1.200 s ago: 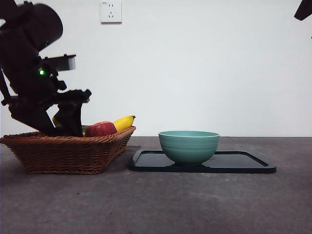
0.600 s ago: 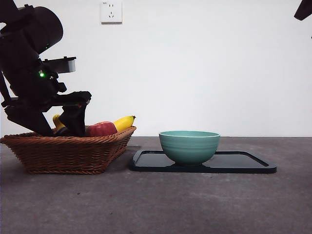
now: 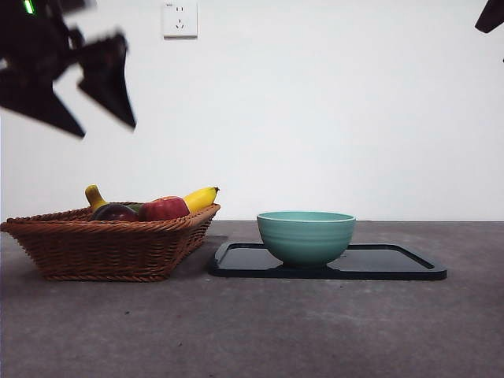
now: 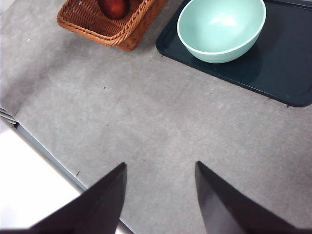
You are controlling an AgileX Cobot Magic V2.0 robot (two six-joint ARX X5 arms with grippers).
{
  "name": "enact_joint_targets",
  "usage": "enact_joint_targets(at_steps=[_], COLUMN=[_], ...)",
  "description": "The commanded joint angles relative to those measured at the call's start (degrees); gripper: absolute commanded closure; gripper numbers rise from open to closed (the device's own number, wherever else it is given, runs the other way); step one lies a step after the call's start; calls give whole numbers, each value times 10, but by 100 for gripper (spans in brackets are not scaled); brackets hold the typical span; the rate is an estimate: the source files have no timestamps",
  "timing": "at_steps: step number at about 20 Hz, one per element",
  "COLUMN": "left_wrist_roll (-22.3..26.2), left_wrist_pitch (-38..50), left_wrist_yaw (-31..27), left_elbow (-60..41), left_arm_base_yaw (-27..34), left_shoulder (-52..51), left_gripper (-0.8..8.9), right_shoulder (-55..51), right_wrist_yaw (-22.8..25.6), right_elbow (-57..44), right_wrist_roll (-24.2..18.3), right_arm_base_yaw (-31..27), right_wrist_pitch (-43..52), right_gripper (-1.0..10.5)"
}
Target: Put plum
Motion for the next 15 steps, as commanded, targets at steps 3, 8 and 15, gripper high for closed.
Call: enact_joint_targets(at_steps=[3,8,15], left_wrist_roll=[-34,-34,-16], left_wrist_pitch=[-40,-103,-208], left_wrist_yaw=[112,143,194], left_elbow=[6,6,6], left_arm_base_yaw=[-11,-14,-14], left_shoulder=[-90,-146,-149], left_gripper=[408,411,411], right_shoulder=[3,3,3], right_wrist_yaw=[0,0,0], right_elbow=[3,3,3], right_wrist_roll=[7,10,11], right_arm_base_yaw=[3,3,3], right_wrist_pitch=[5,5,5], right_gripper=[723,723,723])
